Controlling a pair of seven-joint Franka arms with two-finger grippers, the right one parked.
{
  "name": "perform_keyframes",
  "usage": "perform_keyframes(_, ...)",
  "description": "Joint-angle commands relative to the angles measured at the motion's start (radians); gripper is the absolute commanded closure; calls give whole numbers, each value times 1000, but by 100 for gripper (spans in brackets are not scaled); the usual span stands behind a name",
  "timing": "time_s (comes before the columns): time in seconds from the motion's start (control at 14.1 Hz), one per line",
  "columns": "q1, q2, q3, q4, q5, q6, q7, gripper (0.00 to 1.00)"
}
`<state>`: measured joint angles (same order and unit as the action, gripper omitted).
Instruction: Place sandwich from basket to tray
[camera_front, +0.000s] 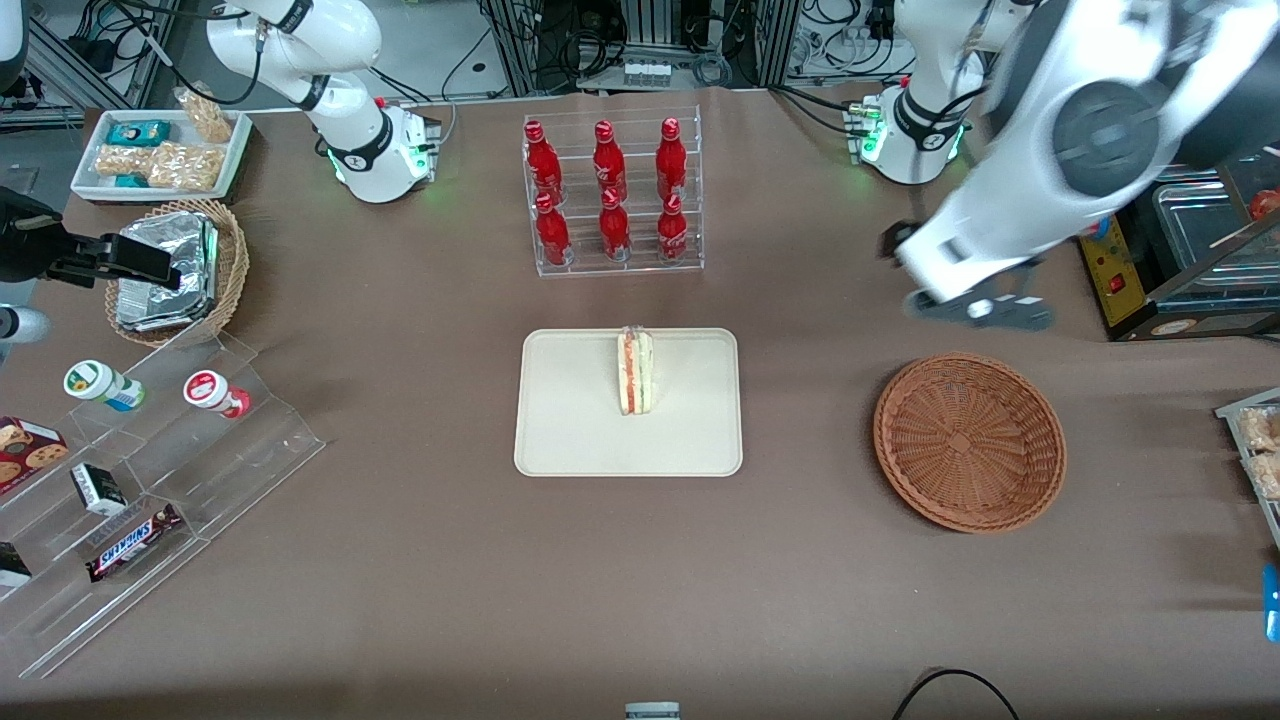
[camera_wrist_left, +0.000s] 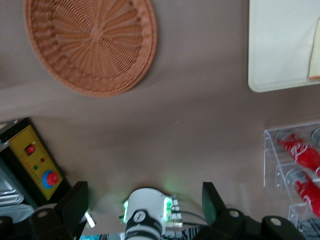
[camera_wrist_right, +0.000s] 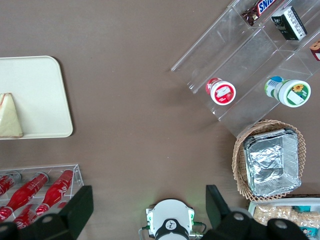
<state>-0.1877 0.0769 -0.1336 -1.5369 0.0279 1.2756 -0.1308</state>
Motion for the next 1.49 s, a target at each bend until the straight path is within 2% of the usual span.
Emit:
perform_keyframes(0.0, 86, -72, -9, 12, 6, -71, 89, 0)
perform_keyframes(0.14, 141, -126, -9, 11, 7, -77, 112, 0)
perform_keyframes(0.35, 142, -148, -14, 10, 58, -94, 106, 0)
perform_keyframes(0.92, 132, -134, -41, 14, 58, -85, -84, 0)
perform_keyframes(1.42, 140, -132, -35, 34, 26, -90, -122, 0)
